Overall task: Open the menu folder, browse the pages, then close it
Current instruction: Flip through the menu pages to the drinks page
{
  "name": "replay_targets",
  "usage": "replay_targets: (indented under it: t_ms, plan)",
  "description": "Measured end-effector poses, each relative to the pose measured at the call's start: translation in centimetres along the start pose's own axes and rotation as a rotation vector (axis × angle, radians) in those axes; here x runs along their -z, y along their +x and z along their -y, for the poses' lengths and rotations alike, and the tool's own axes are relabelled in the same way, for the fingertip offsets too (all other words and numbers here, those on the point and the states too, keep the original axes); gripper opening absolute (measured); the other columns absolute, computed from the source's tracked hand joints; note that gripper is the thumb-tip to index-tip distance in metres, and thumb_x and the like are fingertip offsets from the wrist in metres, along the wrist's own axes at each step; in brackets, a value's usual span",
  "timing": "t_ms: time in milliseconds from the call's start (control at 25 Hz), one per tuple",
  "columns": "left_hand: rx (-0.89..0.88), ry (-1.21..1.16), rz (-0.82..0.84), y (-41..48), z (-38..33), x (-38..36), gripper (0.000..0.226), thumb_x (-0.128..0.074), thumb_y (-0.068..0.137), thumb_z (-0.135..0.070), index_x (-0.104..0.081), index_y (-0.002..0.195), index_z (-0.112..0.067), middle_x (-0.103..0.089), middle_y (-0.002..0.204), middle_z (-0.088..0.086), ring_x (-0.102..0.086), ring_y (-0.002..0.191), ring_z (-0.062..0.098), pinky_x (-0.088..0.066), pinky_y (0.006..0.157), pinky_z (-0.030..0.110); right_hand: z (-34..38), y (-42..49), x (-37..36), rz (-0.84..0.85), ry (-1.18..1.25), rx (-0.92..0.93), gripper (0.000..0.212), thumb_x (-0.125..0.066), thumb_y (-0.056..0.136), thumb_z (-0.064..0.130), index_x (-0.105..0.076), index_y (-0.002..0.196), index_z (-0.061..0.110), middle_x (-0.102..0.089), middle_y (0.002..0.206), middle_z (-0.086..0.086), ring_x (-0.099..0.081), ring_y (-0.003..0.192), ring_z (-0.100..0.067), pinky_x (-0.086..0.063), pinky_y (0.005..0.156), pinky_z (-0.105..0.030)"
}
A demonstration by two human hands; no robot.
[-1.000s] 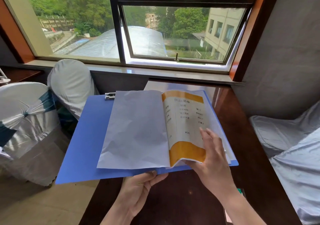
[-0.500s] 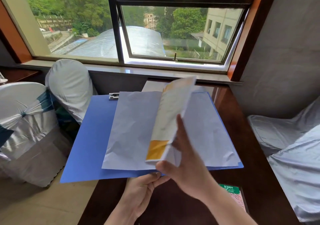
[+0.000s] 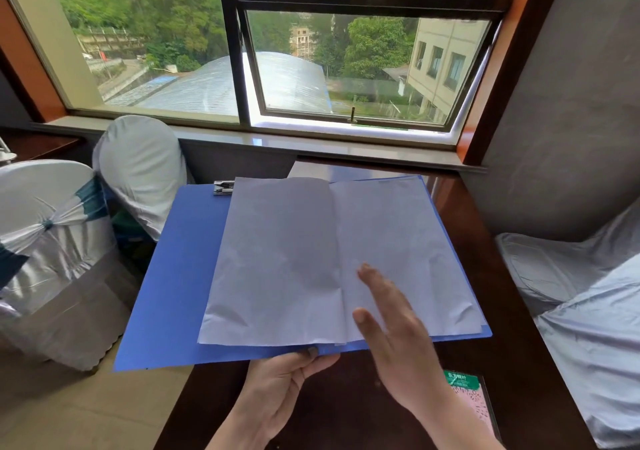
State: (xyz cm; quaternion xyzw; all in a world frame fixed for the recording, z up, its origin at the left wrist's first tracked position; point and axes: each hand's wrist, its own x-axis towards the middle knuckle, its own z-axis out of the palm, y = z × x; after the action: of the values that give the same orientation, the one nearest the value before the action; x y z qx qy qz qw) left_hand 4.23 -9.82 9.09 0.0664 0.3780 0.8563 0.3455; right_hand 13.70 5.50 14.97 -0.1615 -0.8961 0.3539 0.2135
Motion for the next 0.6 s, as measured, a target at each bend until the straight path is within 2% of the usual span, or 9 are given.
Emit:
replay_targets:
  t_ms: [80,160,280,360,440,520,600]
  plan:
    - [-0.008,-0.013,-0.032,0.2,-0.3,0.4,0.066,-0.058,0.071,0.023,-0.057,0.129,-0.009,-0.069,0.122,0.021,-0.068,0.106,0.045,-0.062,0.072,0.052,-1.4,-0.6,1.5,-0.079,-0.054,-0.075,0.080,-0.016,0.084,0.083,-0.025,0.152,0.042,-0.020,0.154,0.031,-0.016,0.148,0.001,-0.021,0.122,-0.031]
    - [-0.012,0.005,-0.031,0.2,-0.4,0.7,0.067,-0.057,0.073,0.024,-0.055,0.132,-0.008,-0.067,0.124,0.023,-0.067,0.107,0.046,-0.061,0.072,0.051,-2.6,-1.2,2.5,-0.097,-0.154,-0.134,0.091,-0.009,0.080,0.087,-0.028,0.153,0.036,-0.025,0.161,0.016,-0.014,0.152,-0.007,-0.019,0.122,-0.036]
    - [-0.012,0.003,-0.033,0.5,-0.4,0.6,0.068,-0.056,0.073,0.025,-0.055,0.132,-0.008,-0.066,0.125,0.024,-0.066,0.109,0.047,-0.061,0.073,0.052,-3.5,-1.9,3.3,-0.130,-0.446,-0.173,0.090,-0.015,0.085,0.079,-0.041,0.151,0.024,-0.038,0.160,-0.009,-0.023,0.152,-0.028,-0.019,0.124,-0.049]
    - [-0.012,-0.027,-0.030,0.7,-0.3,0.5,0.067,-0.057,0.072,0.024,-0.056,0.131,-0.007,-0.068,0.121,0.023,-0.067,0.107,0.047,-0.061,0.072,0.051,-3.6,-2.1,3.5,-0.120,-0.637,-0.200,0.087,-0.018,0.089,0.075,-0.046,0.148,0.018,-0.049,0.151,-0.017,-0.031,0.148,-0.038,-0.021,0.120,-0.060]
    - [0.002,-0.054,-0.032,0.8,0.0,0.2,0.067,-0.059,0.068,0.022,-0.055,0.130,-0.004,-0.071,0.114,0.022,-0.070,0.102,0.044,-0.062,0.071,0.049,-3.6,-2.1,3.3,-0.072,-0.704,-0.238,0.093,-0.008,0.087,0.079,-0.035,0.154,0.020,-0.051,0.150,-0.017,-0.027,0.149,-0.040,-0.016,0.121,-0.062]
    - [0.023,-0.066,-0.033,0.7,0.4,-0.1,0.067,-0.059,0.067,0.021,-0.054,0.130,0.000,-0.074,0.106,0.021,-0.072,0.096,0.041,-0.062,0.069,0.047,-4.1,-1.9,2.6,-0.025,-0.699,-0.253,0.100,0.010,0.079,0.084,-0.009,0.159,0.028,-0.046,0.155,-0.014,-0.017,0.153,-0.037,-0.007,0.123,-0.059]
    - [0.040,-0.078,-0.041,0.5,0.6,-0.3,0.067,-0.058,0.067,0.023,-0.054,0.129,0.001,-0.074,0.105,0.021,-0.073,0.095,0.040,-0.062,0.068,0.047,-4.4,-1.7,1.9,-0.012,-0.644,-0.251,0.099,0.020,0.070,0.086,0.011,0.155,0.035,-0.044,0.157,-0.008,-0.011,0.154,-0.033,-0.002,0.124,-0.057]
